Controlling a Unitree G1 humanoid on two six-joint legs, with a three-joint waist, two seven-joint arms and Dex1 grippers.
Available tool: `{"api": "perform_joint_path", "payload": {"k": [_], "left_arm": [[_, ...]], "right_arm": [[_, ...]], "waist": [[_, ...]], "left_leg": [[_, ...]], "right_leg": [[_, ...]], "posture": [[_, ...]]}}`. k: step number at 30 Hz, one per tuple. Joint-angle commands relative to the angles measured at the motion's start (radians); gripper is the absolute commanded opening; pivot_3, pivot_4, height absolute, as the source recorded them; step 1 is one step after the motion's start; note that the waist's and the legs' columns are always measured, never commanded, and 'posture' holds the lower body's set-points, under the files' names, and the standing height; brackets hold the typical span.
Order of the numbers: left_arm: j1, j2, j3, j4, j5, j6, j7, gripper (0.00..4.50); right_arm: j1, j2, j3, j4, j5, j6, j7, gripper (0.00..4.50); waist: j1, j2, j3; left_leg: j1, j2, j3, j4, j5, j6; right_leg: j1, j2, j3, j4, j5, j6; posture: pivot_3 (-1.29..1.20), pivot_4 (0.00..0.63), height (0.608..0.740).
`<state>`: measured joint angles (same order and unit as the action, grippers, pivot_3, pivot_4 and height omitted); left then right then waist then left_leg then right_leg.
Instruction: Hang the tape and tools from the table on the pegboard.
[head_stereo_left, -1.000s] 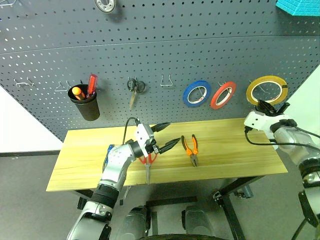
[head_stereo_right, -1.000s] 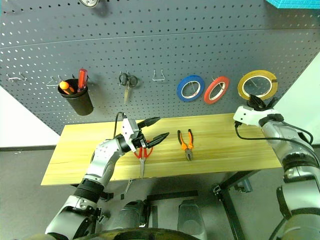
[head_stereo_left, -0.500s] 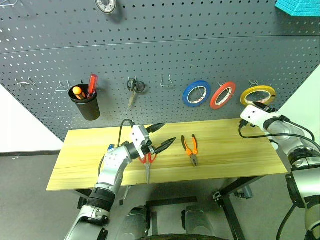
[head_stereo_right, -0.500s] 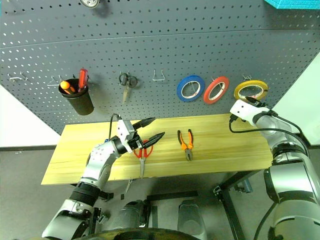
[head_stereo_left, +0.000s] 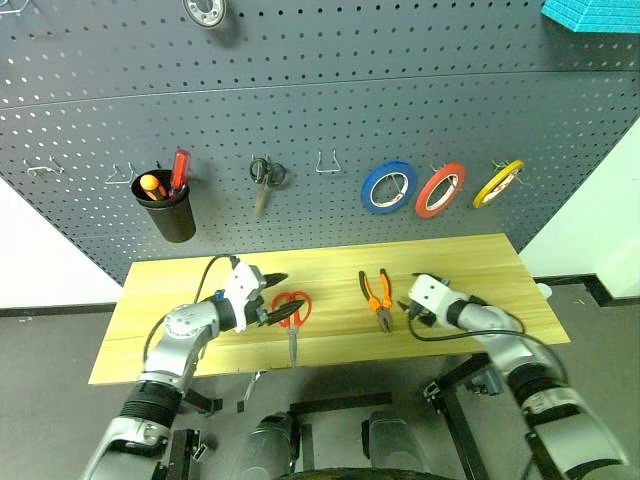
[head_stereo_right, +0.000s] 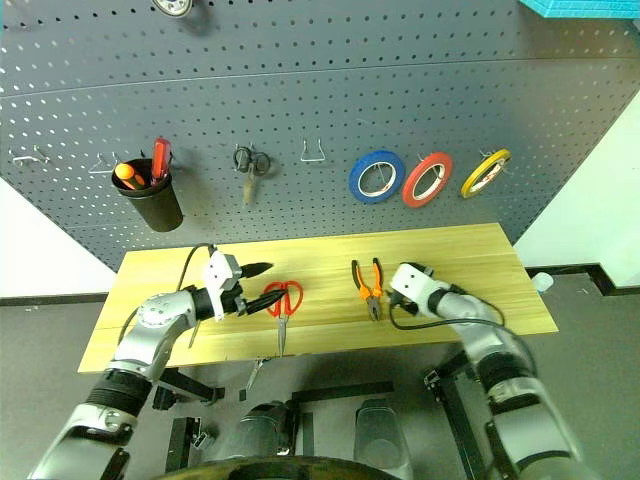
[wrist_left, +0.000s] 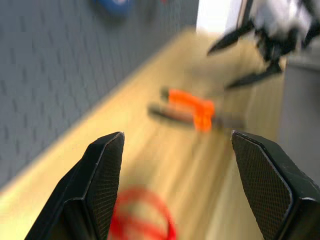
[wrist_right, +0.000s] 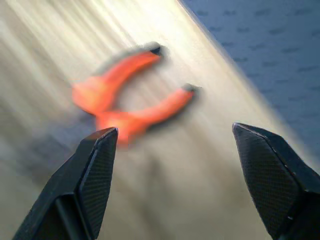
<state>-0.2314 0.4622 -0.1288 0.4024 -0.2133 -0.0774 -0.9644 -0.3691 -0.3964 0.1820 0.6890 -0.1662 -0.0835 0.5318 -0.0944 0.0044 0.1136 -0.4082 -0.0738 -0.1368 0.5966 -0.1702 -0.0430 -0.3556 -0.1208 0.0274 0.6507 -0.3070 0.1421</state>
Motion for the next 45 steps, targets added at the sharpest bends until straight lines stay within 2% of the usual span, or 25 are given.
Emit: {"api": "perform_joint_path", "payload": {"k": [1, 5, 10, 16, 22, 33, 36, 41, 45], "left_arm": [[-0.020, 0.038, 0.015, 0.047, 0.004, -0.009, -0.065, 3.58], [-0.038, 0.061, 0.002, 0.086, 0.003, -0.002, -0.153, 3.58], [-0.062, 0.053, 0.003, 0.122, 0.020, -0.023, -0.171, 3.58], [-0.057, 0.022, 0.005, 0.110, 0.014, -0.028, -0.164, 3.58], [-0.056, 0.006, 0.017, 0.099, 0.009, -0.027, -0.157, 3.58], [-0.047, -0.001, 0.026, 0.090, 0.001, -0.032, -0.138, 3.58], [-0.048, -0.004, 0.027, 0.088, 0.001, -0.033, -0.134, 3.58], [-0.052, -0.003, 0.030, 0.093, 0.001, -0.034, -0.133, 3.58], [-0.049, -0.005, 0.046, 0.088, -0.012, -0.040, -0.126, 3.58]], "right_arm": [[-0.024, 0.060, -0.052, -0.113, 0.065, 0.327, -0.019, 4.46], [-0.057, 0.161, -0.076, -0.161, 0.073, 0.557, -0.126, 4.46], [-0.099, 0.225, -0.103, -0.175, 0.080, 0.692, -0.224, 4.46], [-0.203, 0.287, -0.132, -0.057, 0.086, 0.733, -0.337, 4.46], [-0.289, 0.335, -0.189, 0.103, 0.141, 0.759, -0.362, 4.46], [-0.310, 0.333, -0.178, 0.244, 0.128, 0.706, -0.412, 4.46], [-0.315, 0.332, -0.179, 0.261, 0.130, 0.684, -0.413, 3.90], [-0.319, 0.331, -0.180, 0.272, 0.135, 0.669, -0.406, 2.22], [-0.307, 0.325, -0.171, 0.224, 0.142, 0.673, -0.366, 2.19]], "waist": [[-0.001, 0.000, 0.000], [0.001, 0.001, 0.000], [-0.001, 0.001, -0.001], [-0.005, 0.001, -0.001], [-0.006, 0.001, -0.001], [-0.008, 0.001, -0.002], [-0.008, 0.001, -0.002], [-0.010, 0.001, -0.003], [-0.011, 0.001, -0.003]], "left_leg": [[0.000, 0.000, -0.001, 0.000, 0.000, 0.000], [0.000, 0.000, -0.002, -0.001, -0.001, -0.001], [0.000, 0.000, -0.002, -0.003, -0.001, -0.001], [-0.001, 0.000, -0.002, -0.005, 0.000, -0.001], [0.000, 0.000, -0.002, -0.005, 0.000, 0.000], [0.000, -0.001, -0.002, -0.005, 0.000, 0.000], [0.000, -0.001, -0.003, -0.005, 0.000, 0.000], [0.000, -0.001, -0.002, -0.005, 0.000, 0.000], [0.000, -0.001, -0.003, -0.005, 0.000, -0.001]], "right_leg": [[-0.002, 0.000, 0.000, 0.000, 0.000, 0.000], [-0.004, 0.000, -0.001, 0.000, 0.000, 0.000], [-0.005, 0.000, -0.001, 0.000, 0.001, 0.001], [-0.007, 0.000, 0.000, 0.000, 0.002, 0.001], [-0.007, 0.000, 0.000, 0.001, 0.002, 0.001], [-0.007, 0.001, 0.000, 0.001, 0.003, 0.001], [-0.007, 0.001, 0.000, 0.002, 0.003, 0.001], [-0.007, 0.001, 0.000, 0.002, 0.003, 0.001], [-0.008, 0.001, 0.000, 0.002, 0.003, 0.001]], "posture": [[-0.11, 0.058, 0.725], [-0.09, 0.058, 0.725], [-0.09, 0.059, 0.725], [-0.09, 0.060, 0.725], [-0.08, 0.058, 0.725], [-0.08, 0.054, 0.725], [-0.08, 0.052, 0.725], [-0.08, 0.049, 0.725], [-0.08, 0.048, 0.725]]}}
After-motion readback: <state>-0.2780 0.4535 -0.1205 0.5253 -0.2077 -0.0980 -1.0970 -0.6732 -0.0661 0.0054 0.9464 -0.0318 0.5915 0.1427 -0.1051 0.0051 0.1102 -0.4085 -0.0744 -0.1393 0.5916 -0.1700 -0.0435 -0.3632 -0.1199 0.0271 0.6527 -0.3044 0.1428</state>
